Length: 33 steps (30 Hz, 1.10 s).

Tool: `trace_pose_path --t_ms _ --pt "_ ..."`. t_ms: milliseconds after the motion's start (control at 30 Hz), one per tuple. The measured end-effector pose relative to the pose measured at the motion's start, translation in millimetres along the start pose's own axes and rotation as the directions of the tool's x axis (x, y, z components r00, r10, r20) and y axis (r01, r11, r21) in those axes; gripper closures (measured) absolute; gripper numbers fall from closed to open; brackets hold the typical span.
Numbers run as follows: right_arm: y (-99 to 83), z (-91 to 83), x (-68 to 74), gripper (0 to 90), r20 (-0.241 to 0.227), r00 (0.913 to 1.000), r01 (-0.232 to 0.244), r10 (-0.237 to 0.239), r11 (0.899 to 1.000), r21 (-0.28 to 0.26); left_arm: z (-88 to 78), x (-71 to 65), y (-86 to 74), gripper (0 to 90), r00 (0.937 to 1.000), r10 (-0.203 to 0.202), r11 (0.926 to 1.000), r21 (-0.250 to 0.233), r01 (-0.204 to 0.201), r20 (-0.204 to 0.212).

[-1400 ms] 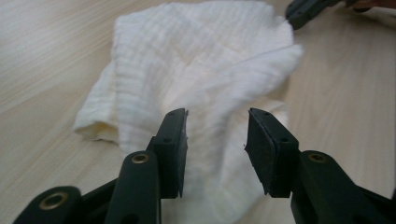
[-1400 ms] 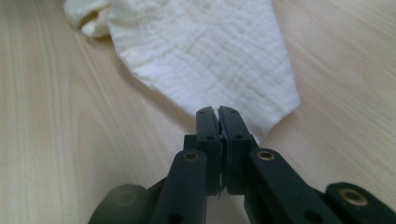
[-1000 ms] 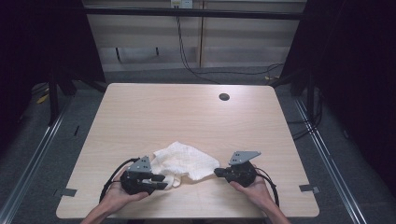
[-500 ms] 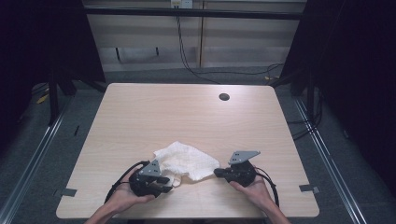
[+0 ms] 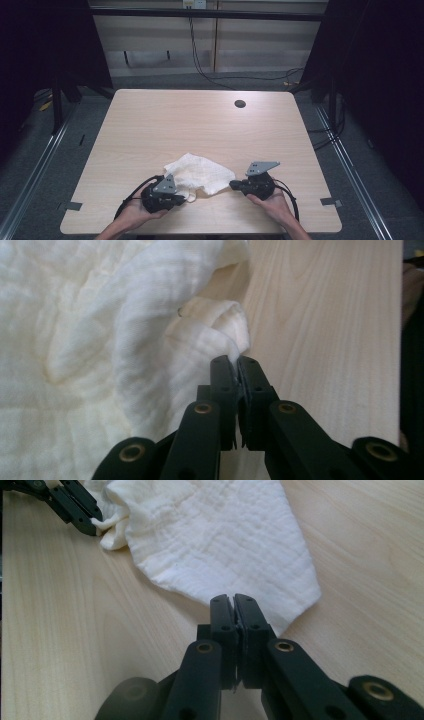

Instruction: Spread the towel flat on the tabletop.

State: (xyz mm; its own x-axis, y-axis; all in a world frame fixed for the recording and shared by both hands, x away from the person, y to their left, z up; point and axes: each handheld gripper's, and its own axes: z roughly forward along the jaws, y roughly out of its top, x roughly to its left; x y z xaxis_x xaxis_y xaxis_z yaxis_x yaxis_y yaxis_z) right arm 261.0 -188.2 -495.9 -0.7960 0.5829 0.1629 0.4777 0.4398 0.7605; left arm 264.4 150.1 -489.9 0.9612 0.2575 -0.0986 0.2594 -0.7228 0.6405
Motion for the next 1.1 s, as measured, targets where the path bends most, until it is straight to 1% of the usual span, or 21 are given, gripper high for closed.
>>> trace_pose_path --t_ms 33,100,167,233,267,300,367,400,433,533,567,600,633,667,700,767,800,867,933,1067,1100 --pt "0.6 -2.4 -0.8 88.5 -0.009 1.0000 0.005 -0.005 1.000 -0.011 -1.8 3.6 -2.4 87.1 0.9993 -0.028 0.9991 -0.033 0.029 0.023" --pt "1.3 -6.4 -1.8 88.6 -0.012 0.9999 -0.001 0.001 1.000 -0.030 -4.6 4.5 -3.0 87.1 0.9987 -0.041 0.9982 -0.043 0.042 0.029" --pt "2.0 -10.4 -3.2 88.6 -0.012 0.9999 -0.008 0.008 0.999 -0.045 -18.2 8.3 -3.3 87.1 0.9974 -0.066 0.9931 -0.095 0.068 0.031" --pt "2.0 -12.3 -3.9 88.6 -0.016 0.9998 -0.015 0.015 0.999 -0.050 -23.3 10.0 -2.7 87.1 0.9974 -0.070 0.9916 -0.108 0.072 0.017" --pt "2.4 -13.7 -4.4 88.6 -0.016 0.9997 -0.019 0.018 0.998 -0.054 -27.5 12.7 -3.0 87.1 0.9964 -0.083 0.9870 -0.136 0.085 0.020" --pt "3.3 -16.2 -5.6 88.6 -0.024 0.9995 -0.023 0.022 0.998 -0.062 -33.9 17.3 -4.7 87.2 0.9938 -0.110 0.9794 -0.169 0.111 0.020" --pt "3.7 -17.2 -6.5 88.6 -0.026 0.9994 -0.026 0.024 0.997 -0.069 -35.7 19.9 -5.9 87.1 0.9932 -0.115 0.9779 -0.173 0.117 0.022" --pt "4.3 -18.6 -7.0 88.6 -0.026 0.9992 -0.031 0.029 0.997 -0.071 -38.6 21.4 -6.5 87.2 0.9927 -0.120 0.9772 -0.175 0.120 0.009" --pt "5.3 -20.0 -7.4 88.6 -0.027 0.9991 -0.034 0.032 0.997 -0.074 -41.9 22.9 -6.5 87.2 0.9922 -0.125 0.9743 -0.188 0.124 0.008" --pt "10.5 -26.8 -9.6 88.7 -0.023 0.9989 -0.044 0.042 0.993 -0.106 -52.9 27.7 -6.4 87.2 0.9886 -0.150 0.9580 -0.245 0.149 0.015" --pt "14.2 -30.9 -10.8 88.7 -0.019 0.9985 -0.053 0.051 0.991 -0.126 -58.6 31.4 -7.3 87.2 0.9857 -0.167 0.9475 -0.273 0.167 0.024" --pt "14.2 -30.9 -10.8 88.7 -0.019 0.9985 -0.053 0.051 0.991 -0.126 -58.6 31.4 -7.3 87.2 0.9857 -0.167 0.9475 -0.273 0.167 0.024" --pt "15.8 -32.8 -11.8 88.7 -0.022 0.9982 -0.057 0.055 0.989 -0.134 -60.7 33.3 -8.0 87.2 0.9831 -0.179 0.9405 -0.287 0.182 0.038" --pt "17.8 -34.4 -12.6 88.7 -0.019 0.9985 -0.054 0.052 0.990 -0.133 -62.5 34.1 -7.9 87.2 0.9829 -0.181 0.9397 -0.289 0.182 0.030" --pt "22.4 -38.2 -13.7 88.7 -0.034 0.9979 -0.059 0.055 0.989 -0.139 -66.5 35.4 -7.5 87.2 0.9817 -0.189 0.9344 -0.303 0.187 0.022" --pt "27.6 -42.9 -12.4 88.7 -0.047 0.9976 -0.057 0.051 0.988 -0.147 -69.2 35.3 -6.7 87.0 0.9818 -0.190 0.9328 -0.311 0.183 0.007" --pt "27.6 -42.9 -12.4 88.7 -0.047 0.9976 -0.057 0.051 0.988 -0.147 -72.1 34.6 -5.2 87.0 0.9819 -0.187 0.9357 -0.309 0.170 -0.026" --pt "34.7 -50.2 -12.0 88.8 -0.051 0.9976 -0.053 0.045 0.984 -0.170 -77.4 36.2 -3.2 87.1 0.9814 -0.192 0.9242 -0.337 0.180 -0.004" --pt "36.7 -52.0 -12.9 88.8 -0.053 0.9975 -0.056 0.047 0.982 -0.178 -81.1 37.5 -0.2 87.1 0.9811 -0.193 0.9201 -0.349 0.178 -0.010" --pt "44.9 -56.3 -15.9 88.8 -0.044 0.9979 -0.055 0.047 0.978 -0.204 -86.4 40.6 6.8 87.1 0.9794 -0.202 0.9062 -0.380 0.186 -0.002" --pt "49.3 -58.3 -17.0 88.8 -0.041 0.9981 -0.054 0.046 0.975 -0.215 -88.6 41.8 8.7 87.1 0.9802 -0.198 0.9054 -0.384 0.181 -0.005"
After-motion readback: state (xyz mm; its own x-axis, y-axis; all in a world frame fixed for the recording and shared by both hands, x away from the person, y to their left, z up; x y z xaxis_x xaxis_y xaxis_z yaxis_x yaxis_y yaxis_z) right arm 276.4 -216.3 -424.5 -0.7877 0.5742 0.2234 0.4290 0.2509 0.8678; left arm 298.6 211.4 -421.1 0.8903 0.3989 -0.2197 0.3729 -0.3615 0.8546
